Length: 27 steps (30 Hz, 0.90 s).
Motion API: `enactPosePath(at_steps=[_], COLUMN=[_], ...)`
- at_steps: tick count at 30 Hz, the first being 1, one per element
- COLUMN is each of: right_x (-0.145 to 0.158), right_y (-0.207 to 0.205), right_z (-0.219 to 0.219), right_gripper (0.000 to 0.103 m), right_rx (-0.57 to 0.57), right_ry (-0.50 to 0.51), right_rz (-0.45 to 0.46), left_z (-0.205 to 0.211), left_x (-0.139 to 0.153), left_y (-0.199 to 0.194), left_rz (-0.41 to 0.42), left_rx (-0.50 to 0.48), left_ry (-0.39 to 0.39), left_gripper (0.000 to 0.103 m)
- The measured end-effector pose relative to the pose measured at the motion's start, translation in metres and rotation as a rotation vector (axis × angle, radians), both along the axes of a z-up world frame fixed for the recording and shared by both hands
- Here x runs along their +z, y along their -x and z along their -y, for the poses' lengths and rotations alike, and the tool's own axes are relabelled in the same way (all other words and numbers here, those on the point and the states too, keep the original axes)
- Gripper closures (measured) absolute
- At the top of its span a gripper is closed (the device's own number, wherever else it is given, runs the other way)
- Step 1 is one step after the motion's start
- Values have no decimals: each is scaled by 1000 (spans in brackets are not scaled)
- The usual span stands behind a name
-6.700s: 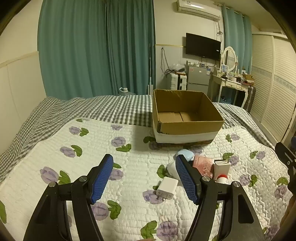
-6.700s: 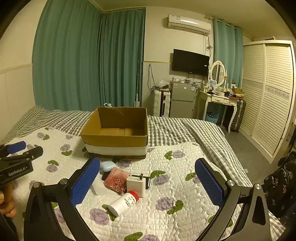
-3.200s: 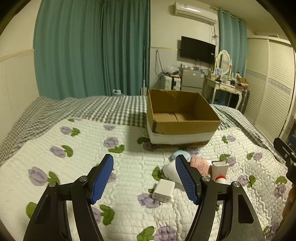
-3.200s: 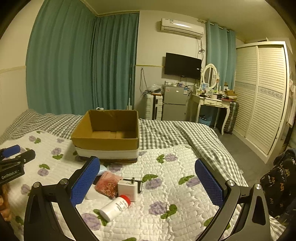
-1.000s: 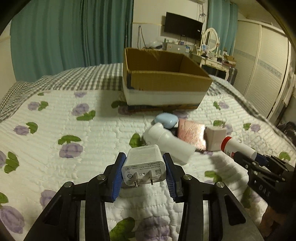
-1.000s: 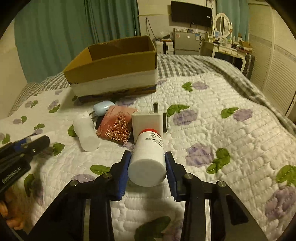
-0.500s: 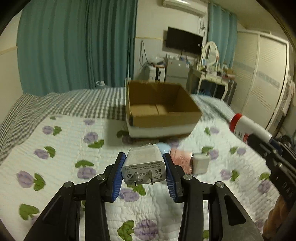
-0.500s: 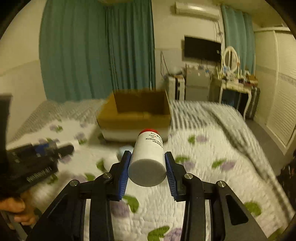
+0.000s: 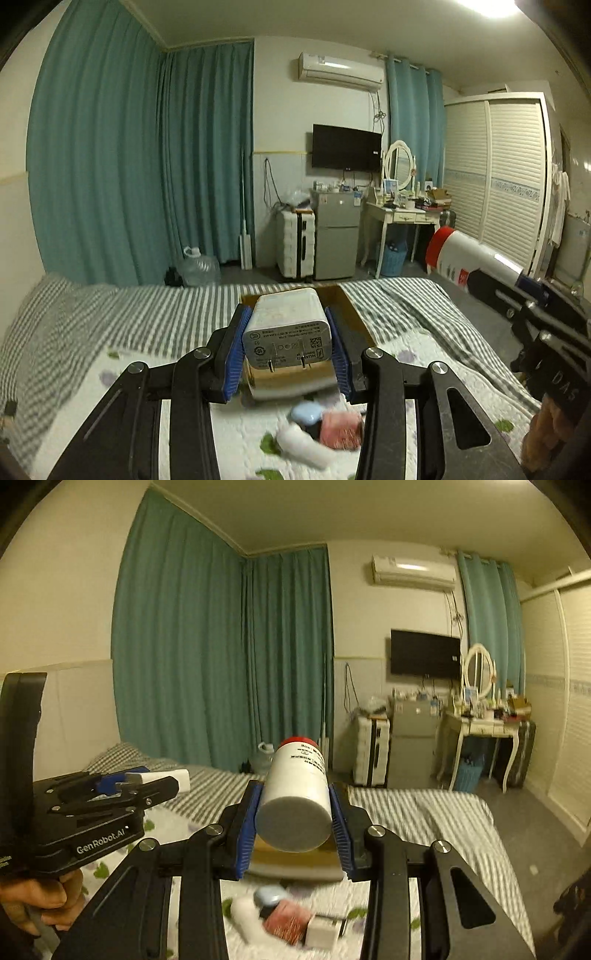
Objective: Organize rigid objects
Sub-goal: 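Carry the charger and pill bottle with both tools over the cardboard box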
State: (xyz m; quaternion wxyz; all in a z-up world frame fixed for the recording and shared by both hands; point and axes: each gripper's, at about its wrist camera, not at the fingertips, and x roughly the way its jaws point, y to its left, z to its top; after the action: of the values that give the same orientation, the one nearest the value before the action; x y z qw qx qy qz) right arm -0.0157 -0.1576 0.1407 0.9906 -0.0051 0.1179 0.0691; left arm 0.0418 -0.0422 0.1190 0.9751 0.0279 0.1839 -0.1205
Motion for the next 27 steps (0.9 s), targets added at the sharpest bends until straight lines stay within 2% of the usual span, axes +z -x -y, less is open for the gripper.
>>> enactPosePath(at_steps=[5, 11, 14, 21, 27], right_x=[9, -8, -24, -71, -119], right_y=[-29, -84, -124, -191, -231], right_z=[3, 11, 17, 21, 13], right_gripper=[67, 67, 67, 67, 67], right_rx=[-16, -15, -9, 10, 53], right_ry=[26, -2, -18, 15, 50], right_rz=[27, -16, -62, -170, -281], left_z=[0, 2, 3, 7, 23], left_x=[0, -19, -36, -89, -131], left_y=[-32, -91, -120, -182, -210], left_rz=[15, -26, -54, -190, -248], left_rx=[27, 36, 40, 46, 27], left_ry=[-10, 16, 6, -8, -46], left_gripper=[62, 62, 62, 62, 62])
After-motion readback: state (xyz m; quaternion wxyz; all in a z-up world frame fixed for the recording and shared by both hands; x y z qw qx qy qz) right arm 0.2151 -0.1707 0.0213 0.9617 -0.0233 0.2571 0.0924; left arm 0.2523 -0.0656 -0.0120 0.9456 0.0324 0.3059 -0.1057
